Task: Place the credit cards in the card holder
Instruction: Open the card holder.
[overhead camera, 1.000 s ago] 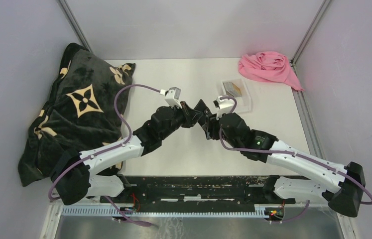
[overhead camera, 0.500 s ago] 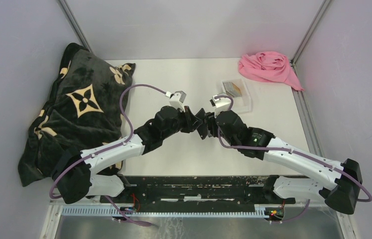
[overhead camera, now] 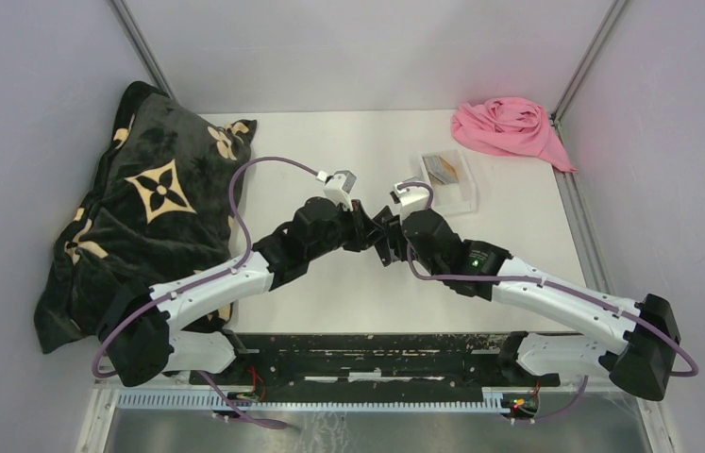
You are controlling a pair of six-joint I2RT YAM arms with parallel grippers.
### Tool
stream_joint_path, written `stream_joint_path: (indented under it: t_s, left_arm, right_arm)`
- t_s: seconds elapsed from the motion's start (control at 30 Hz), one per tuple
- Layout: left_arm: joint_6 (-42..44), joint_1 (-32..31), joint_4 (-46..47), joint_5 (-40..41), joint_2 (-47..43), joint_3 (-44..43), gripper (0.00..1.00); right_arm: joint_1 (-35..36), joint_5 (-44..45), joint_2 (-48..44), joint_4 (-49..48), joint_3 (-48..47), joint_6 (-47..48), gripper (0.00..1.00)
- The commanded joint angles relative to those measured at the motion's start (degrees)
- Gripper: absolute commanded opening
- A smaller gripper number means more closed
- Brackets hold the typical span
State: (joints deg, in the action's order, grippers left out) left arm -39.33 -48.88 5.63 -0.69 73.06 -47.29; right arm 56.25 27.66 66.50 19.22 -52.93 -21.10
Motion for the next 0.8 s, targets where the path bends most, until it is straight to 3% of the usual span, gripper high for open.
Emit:
stream_joint_path:
  t_s: [0.0, 0.3, 0.77]
  left_arm:
    - [1.32, 0.09, 1.23, -2.69, -1.04, -3.57, 0.03]
    - [0.79, 0.15, 1.06, -6.02, -0.59, -4.09, 0.03]
    - [0.66, 0.11, -0.79, -10.08, -0.83, -4.47, 0.03]
  right_arm:
    - [0.33, 0.21, 0.43, -3.57, -0.52, 1.08, 0.58]
    - [0.28, 2.87, 2.70, -5.19, 0.66, 3.41, 0.60]
    - [0.20, 8.06, 5.33, -14.94, 3.97, 10.89, 0.51]
